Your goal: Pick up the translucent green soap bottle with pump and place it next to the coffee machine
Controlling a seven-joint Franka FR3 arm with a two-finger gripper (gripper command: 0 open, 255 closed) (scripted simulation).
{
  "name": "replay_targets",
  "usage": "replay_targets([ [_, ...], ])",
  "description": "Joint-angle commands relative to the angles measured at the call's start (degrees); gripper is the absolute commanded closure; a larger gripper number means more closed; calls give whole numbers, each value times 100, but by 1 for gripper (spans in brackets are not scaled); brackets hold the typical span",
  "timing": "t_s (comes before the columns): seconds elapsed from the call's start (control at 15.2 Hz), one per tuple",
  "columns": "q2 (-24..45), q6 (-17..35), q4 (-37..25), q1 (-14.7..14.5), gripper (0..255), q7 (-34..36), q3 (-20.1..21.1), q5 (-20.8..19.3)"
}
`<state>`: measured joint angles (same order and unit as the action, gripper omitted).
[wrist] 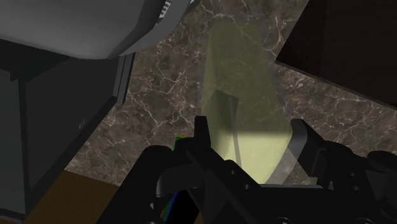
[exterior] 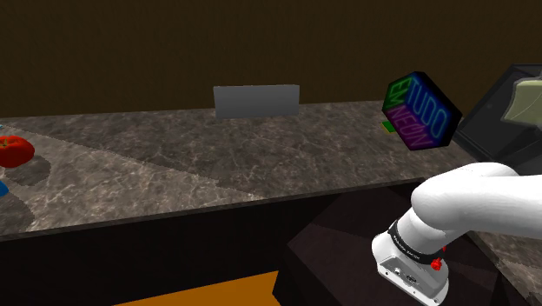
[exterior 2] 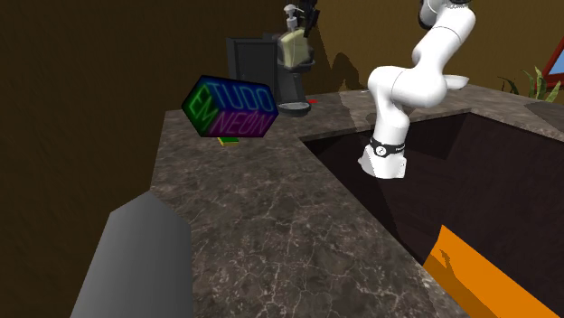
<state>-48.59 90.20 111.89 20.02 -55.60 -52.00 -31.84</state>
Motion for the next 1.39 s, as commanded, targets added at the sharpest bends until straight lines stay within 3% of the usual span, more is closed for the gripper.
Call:
replay_targets([
  [0.0,-63,121,170,39,255,14,-41,-55],
  [1.32,-457,1343,1655,306,255,174,-675,-670],
])
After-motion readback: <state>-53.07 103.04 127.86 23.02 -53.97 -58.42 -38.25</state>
